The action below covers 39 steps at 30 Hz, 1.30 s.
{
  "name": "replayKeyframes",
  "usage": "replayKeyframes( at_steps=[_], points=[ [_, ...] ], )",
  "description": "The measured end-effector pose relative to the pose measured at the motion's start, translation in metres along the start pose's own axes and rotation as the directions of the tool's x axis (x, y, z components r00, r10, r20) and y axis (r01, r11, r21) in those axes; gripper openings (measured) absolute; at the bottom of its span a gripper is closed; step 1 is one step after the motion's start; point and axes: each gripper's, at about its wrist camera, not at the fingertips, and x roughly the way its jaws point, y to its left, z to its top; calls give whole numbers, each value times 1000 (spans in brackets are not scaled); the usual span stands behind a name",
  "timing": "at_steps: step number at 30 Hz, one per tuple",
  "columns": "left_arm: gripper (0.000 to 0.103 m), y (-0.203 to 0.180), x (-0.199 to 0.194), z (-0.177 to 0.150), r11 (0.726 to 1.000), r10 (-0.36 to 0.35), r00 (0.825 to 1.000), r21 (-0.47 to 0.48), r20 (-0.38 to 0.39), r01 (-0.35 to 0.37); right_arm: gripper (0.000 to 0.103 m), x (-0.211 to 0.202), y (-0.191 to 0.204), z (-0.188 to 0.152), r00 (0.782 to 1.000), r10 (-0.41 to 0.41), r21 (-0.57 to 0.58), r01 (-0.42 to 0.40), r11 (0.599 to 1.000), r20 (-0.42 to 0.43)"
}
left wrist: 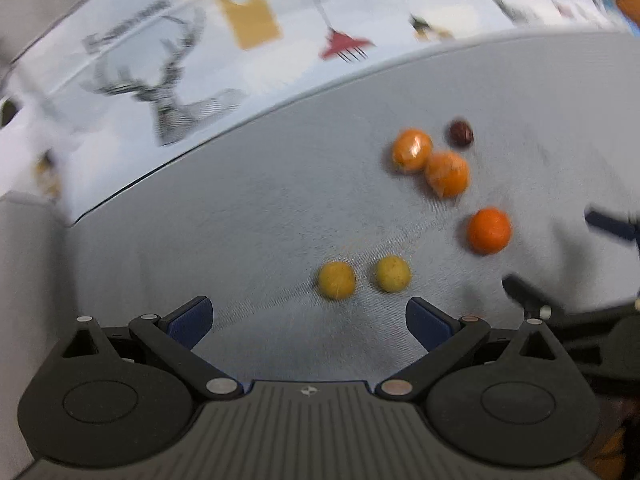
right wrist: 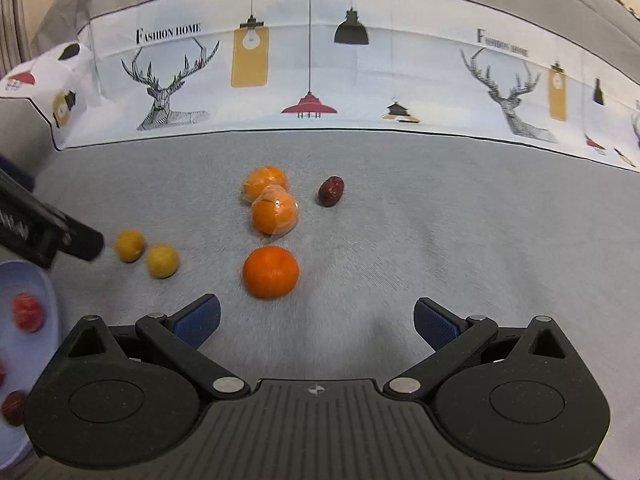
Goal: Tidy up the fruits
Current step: 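Grasp a yellow fruit with the left gripper while the right gripper grasps an orange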
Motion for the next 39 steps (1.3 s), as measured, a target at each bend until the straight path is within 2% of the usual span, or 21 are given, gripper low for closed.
replayKeyframes(
  at_steps=[2, 5, 7, 10, 11, 12, 13, 14, 15, 16, 19, 22, 27, 34, 39],
  points=[
    [103, -2, 16, 4, 998, -24, 999, 64, -24, 25, 102, 15, 2, 3, 1000, 13, -7, -13, 1000, -7],
    [102, -2, 39, 7, 993, -28, 998, 112, -52, 34, 102, 35, 8, 6, 999, 30, -35, -30, 999, -13],
    [102, -2, 55, 10, 993, -21, 997, 114, -79, 30, 102, 46, 12, 4, 1000, 29, -59, -29, 998, -13],
    [101, 8, 67, 13, 995, -72, 993, 54, -96, 78, 102, 50, 13, 1, 999, 33, -77, -30, 997, 39],
    [93, 12, 68, 14, 995, -95, 991, 23, -96, 98, 102, 50, 10, 1, 998, 44, -63, -41, 997, 43],
    [86, 15, 67, 14, 992, -126, 987, 1, -96, 127, 94, 49, 9, 1, 998, 48, -55, -46, 997, 45],
    [68, 17, 66, 15, 986, -168, 981, -19, -95, 167, 86, 47, 8, 0, 998, 44, -53, -41, 998, 53],
    [42, 19, 63, 15, 981, -195, 977, -32, -85, 193, 60, 44, 8, 0, 996, 50, -58, -46, 997, 67],
    [26, 18, 60, 16, 980, -198, 977, -26, -76, 196, 37, 41, 9, 1, 995, 64, -71, -59, 996, 76],
    [27, 19, 58, 17, 980, -201, 976, -25, -84, 200, 37, 40, 10, 2, 995, 64, -81, -58, 995, 78],
    [27, 25, 46, 15, 976, -199, 976, -104, -84, 190, 37, 37, 9, 4, 996, 54, -68, -49, 996, 68],
    [27, 31, 13, 4, 975, -168, 985, -148, -26, 163, 37, 22, 3, 10, 998, 40, -24, -39, 999, 57],
    [27, 31, -56, -26, 963, -147, 989, -224, 29, 150, 37, -34, -3, 8, 995, 56, -4, -56, 998, 84],
    [27, 25, -129, -92, 951, -97, 994, -289, 53, 108, 37, -113, 19, -13, 990, 132, -61, -129, 990, 52],
    [27, 32, -168, -136, 931, -79, 995, -352, 65, 97, 37, -167, 48, -18, 973, 228, -78, -224, 972, 49]
  ],
)
